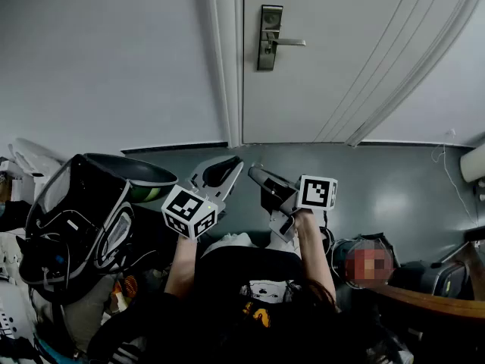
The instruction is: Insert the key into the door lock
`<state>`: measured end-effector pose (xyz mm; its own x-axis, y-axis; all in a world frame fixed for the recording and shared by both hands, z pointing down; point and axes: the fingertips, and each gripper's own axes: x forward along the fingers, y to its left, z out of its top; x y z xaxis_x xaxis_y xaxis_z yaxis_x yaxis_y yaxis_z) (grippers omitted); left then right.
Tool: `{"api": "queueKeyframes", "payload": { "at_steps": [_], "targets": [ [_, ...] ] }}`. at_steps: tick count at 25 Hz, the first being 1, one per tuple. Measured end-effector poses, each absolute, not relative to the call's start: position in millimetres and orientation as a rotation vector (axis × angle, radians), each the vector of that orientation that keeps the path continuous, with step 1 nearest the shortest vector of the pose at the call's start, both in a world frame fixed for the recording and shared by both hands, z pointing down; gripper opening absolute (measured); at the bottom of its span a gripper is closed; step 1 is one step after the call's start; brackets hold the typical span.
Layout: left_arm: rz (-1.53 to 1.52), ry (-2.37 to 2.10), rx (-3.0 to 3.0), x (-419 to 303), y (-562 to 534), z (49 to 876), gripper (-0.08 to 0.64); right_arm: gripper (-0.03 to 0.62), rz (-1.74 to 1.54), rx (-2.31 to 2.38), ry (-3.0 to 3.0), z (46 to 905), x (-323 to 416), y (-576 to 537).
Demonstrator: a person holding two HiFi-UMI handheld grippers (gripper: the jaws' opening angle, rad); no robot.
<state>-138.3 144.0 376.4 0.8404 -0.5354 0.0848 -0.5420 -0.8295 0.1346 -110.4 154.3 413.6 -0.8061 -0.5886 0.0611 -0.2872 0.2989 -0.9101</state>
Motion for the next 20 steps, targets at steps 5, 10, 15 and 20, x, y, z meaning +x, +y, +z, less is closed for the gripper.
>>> {"api": "queueKeyframes", "payload": {
  "at_steps": [5,10,15,20],
  "targets": [
    [0.066,-0.853,2.857,-141.2,145.4,375.8,0.037,0.020,-1.461,-0.780,2.298,403.7,-114.7,152.7],
    [0.063,-0.841,2.852,-140.7,146.6,379.9,0.037,0.020,-1.475,-0.833,2.287,409.4,-111.3,152.9],
    [0.064,-0.810,2.843,-136.4,142.4,385.7,0.037,0.020,-1.504,-0.881,2.275,418.1,-108.8,154.6],
    [0.062,-0.785,2.840,-130.2,142.1,389.3,0.037,0.020,-1.494,-0.885,2.259,417.0,-102.4,150.4]
  ]
}}
